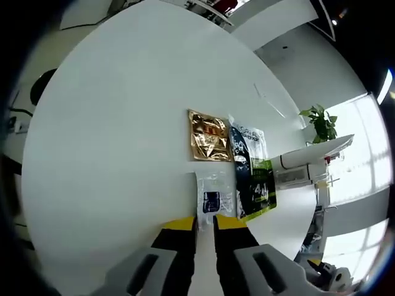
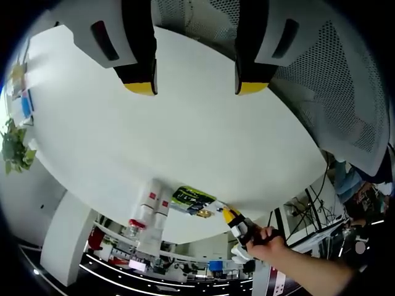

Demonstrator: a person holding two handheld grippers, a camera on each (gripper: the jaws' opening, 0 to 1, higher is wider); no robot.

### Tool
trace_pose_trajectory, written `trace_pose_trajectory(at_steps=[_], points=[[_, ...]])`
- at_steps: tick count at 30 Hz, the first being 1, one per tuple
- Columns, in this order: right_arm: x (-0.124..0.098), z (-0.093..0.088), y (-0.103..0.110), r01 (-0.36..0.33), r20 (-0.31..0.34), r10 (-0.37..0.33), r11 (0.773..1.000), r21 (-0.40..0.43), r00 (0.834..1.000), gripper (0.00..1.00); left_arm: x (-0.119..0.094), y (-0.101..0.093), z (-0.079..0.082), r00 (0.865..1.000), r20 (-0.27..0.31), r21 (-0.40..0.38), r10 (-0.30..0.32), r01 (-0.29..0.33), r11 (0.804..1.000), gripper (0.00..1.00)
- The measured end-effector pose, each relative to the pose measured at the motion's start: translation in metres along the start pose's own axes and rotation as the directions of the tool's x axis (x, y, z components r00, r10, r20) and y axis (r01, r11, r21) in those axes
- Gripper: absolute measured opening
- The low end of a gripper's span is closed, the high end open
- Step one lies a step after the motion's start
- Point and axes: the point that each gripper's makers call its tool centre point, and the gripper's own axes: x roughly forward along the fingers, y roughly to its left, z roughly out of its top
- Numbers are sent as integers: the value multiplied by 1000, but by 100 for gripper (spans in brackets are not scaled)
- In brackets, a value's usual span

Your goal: Arrange the skincare products in the storage area until every visible bottle or jar stands upright without overlapping.

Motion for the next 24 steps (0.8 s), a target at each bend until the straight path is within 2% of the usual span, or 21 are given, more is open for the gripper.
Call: trace_pose_trajectory(at_steps=[10,13,17,18,21,24], points=[[-1,2,-1,5,13,-5,1000,-2,1000,47,-6,5,2,999,28,27,47,-47,998,20],[-2,2,-1,5,12,-5,1000,-5,1000,47,-7,5,4,997,51,67,64,-67,995,28],[-1,3,-1,6,17,-6,1000,-5,1000,48,-13,-12,2,993,115,136,20,-36,990,53],[-2,4,-1,7,22,-7,1000,-6,1000,48,-15,-16,0,993,119,151,11,-29,988,56],[-2,6,-1,3,29,-3,1000,-6,1000,49,-24,-31,-5,985,169,254,-39,-5,967,58],[-3,9,1,-3,43,4,1000,-9,999,51,-37,-52,-17,974,207,303,-95,29,952,60]])
